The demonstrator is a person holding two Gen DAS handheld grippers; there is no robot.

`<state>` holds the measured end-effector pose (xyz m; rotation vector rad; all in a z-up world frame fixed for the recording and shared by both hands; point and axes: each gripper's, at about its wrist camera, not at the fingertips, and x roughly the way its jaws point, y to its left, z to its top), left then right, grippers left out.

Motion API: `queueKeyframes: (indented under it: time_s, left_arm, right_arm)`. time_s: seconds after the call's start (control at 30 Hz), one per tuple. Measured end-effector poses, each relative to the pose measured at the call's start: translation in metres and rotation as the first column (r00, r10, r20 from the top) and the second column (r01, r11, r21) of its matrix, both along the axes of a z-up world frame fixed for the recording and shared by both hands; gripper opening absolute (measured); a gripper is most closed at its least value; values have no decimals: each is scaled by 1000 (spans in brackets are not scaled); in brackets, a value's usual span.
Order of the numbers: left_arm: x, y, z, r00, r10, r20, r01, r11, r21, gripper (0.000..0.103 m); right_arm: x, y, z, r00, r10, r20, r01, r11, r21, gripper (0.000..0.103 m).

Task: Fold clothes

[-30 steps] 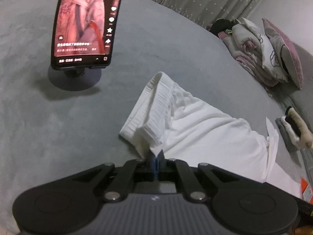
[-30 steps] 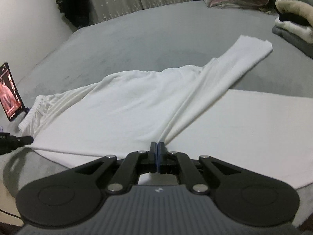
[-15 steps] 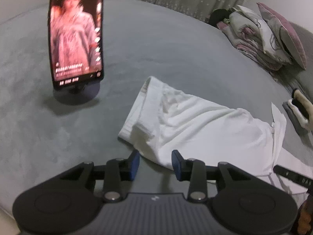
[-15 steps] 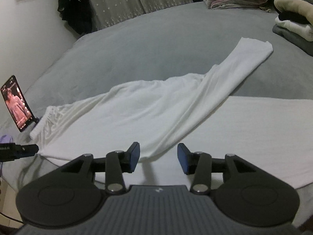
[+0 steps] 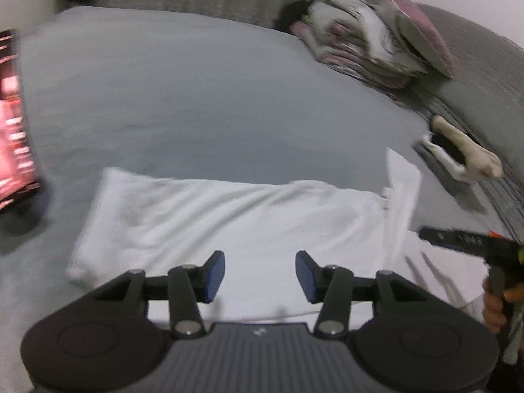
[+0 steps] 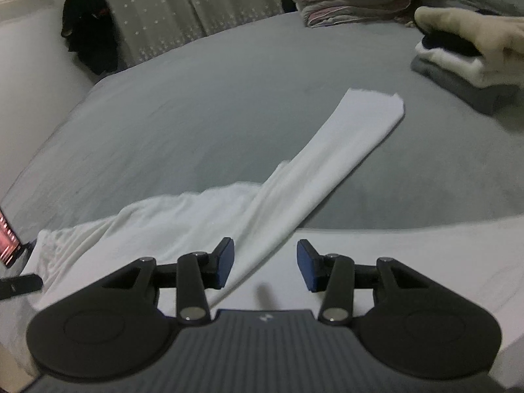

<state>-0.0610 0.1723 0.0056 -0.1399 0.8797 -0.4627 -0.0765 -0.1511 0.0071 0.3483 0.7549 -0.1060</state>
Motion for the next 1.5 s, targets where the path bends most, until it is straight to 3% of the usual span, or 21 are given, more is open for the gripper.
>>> queueKeyframes:
  time_s: [0.2, 0.53, 0.77, 0.8, 0.83, 0.87, 0.93, 0.97, 1.23, 1.5]
  left_arm:
    - [12, -64, -13, 989, -144, -22, 144, 990, -8, 49]
    - [25, -142, -34, 942, -326, -81, 322, 945, -53, 49]
    - [32, -181, -41, 928, -363, -76, 362, 932, -33, 42]
    - [32, -185, -42, 930, -361, -68, 360, 933, -16, 39]
    - [32, -190, -42, 933, -355, -56, 356, 934, 7, 30]
    - [32, -192, -43, 935, -352, -44, 353, 935, 27, 17]
    - [31, -196, -42, 938, -347, -19, 347, 936, 62, 5]
    - [32, -195, -41, 940, -340, -11, 340, 938, 62, 5]
    - [29, -152, -9, 968, -229, 106, 240, 966, -96, 4]
    - [15, -105, 20, 975, -114, 192, 169, 938, -301, 4]
  right_arm:
    - [30, -36, 0, 999, -42, -8, 42, 999, 17, 47]
    - [76, -90, -22, 979, -161, -122, 174, 978, 111, 47]
    - [86, -108, -36, 981, -187, -45, 192, 963, 187, 47]
    - [87, -109, -37, 981, -189, -30, 191, 963, 191, 42]
    - [88, -109, -38, 981, -191, -15, 191, 962, 194, 33]
    - [88, -110, -39, 982, -189, -5, 187, 963, 196, 13]
    - [87, -111, -41, 983, -183, 9, 177, 962, 207, 8]
    - [86, -113, -41, 982, -187, 19, 178, 958, 224, 8]
    - [62, -97, 15, 960, -147, 240, 90, 968, 233, 8]
    - [28, -67, 76, 887, -101, 451, 25, 985, 171, 8]
